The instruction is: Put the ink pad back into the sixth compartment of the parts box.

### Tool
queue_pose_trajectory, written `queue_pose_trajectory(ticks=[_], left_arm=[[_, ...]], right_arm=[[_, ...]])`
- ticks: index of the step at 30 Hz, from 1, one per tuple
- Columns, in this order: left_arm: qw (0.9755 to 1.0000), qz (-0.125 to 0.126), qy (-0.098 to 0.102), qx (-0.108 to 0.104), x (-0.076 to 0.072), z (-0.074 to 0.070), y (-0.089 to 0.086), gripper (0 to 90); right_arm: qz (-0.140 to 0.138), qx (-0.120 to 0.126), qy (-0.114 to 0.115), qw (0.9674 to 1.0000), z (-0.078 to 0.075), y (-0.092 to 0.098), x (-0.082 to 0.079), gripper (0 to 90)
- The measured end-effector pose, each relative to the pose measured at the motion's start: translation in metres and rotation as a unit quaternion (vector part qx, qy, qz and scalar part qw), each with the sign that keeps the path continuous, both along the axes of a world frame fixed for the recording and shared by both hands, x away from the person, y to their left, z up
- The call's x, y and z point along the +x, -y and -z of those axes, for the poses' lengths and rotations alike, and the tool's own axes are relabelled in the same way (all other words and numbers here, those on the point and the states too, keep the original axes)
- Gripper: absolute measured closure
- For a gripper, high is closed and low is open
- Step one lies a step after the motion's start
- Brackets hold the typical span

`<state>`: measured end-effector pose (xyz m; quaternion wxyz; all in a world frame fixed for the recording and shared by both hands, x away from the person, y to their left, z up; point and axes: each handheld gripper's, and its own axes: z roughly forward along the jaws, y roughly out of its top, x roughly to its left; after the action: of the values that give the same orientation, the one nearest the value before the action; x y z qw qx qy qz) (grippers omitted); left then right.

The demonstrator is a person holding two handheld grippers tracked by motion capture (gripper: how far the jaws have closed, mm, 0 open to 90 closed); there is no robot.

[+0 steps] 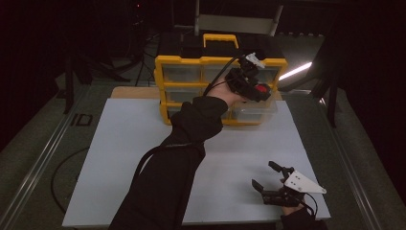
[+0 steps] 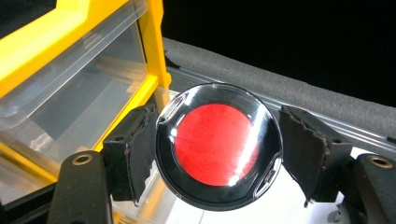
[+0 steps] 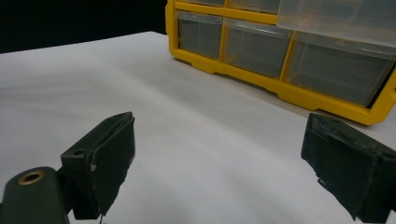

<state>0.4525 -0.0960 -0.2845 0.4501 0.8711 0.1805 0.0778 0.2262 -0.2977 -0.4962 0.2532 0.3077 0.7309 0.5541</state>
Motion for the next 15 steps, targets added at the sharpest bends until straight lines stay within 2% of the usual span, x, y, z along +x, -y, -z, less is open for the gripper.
queue_pose_trajectory(ticks=[5,13,15], left_arm=[[1.0000,-0.007,-0.003,-0.005,0.004,0.009,0.007,30.6],[0.9994,-0.027,-0.021,0.007,0.012,0.024,0.017,30.6],[0.9990,-0.032,-0.024,0.018,0.013,0.026,0.019,30.6]], right_arm=[[0.002,0.002,0.004,1.0000,-0.001,0.002,0.000,9.9],[0.003,0.004,0.004,1.0000,-0.001,0.002,0.000,9.9],[0.003,0.005,0.003,1.0000,-0.001,0.003,0.000,9.9]])
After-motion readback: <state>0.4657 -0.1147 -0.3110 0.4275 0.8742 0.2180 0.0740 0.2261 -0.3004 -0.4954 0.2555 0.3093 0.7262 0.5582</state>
